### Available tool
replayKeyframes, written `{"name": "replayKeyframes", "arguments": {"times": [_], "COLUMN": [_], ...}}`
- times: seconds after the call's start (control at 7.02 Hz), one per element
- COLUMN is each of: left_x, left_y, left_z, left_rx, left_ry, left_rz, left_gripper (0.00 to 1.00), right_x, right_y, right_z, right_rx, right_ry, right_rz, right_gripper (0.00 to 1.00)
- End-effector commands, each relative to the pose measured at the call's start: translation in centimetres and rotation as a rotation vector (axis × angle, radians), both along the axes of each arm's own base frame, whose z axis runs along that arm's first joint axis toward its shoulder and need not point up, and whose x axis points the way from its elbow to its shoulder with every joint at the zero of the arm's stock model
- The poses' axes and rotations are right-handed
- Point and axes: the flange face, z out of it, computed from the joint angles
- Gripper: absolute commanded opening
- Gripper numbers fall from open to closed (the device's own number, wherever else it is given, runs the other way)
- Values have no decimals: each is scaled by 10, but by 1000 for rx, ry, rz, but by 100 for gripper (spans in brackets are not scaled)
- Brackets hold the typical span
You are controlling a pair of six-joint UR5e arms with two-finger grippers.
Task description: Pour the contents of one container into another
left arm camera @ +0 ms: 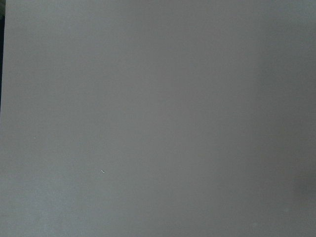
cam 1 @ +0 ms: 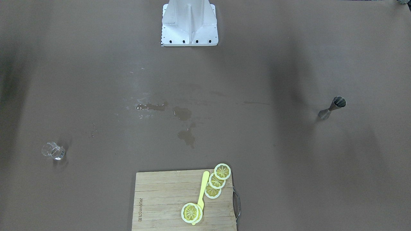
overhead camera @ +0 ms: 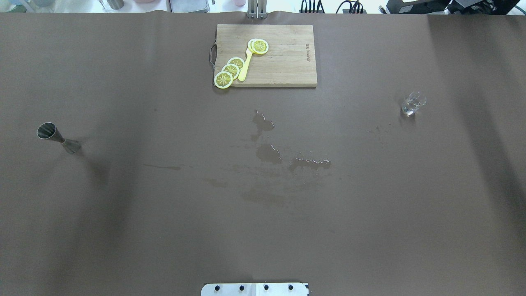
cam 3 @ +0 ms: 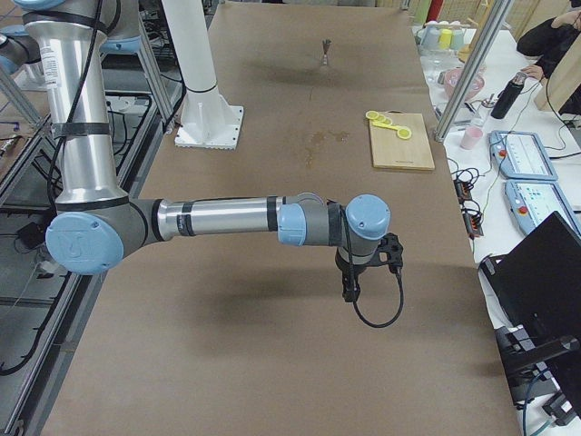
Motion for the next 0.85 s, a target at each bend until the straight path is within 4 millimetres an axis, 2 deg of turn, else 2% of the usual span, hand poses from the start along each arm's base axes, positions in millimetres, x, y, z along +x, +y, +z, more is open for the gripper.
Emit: {"name": "replayKeyframes", "arguments": {"times": [0.0,0.28,0.71], "left_x": [0,-1,-1], "left_y": [-4,-7,-6], "left_z": [0,15,16], "left_rx": [32,90,89], "left_ry": [-3,-14,-16], "left_rz": [1,-3,-4], "left_gripper": [98,98,98], "right_x": [-1,-1,-1], "right_y": [0,0,0], "right_z": [0,1,1], "right_rx": [-1,-2,-2], "right_ry": [0,0,0], "right_rz": [-2,-2,-2], "right_gripper": [100,100,100]}}
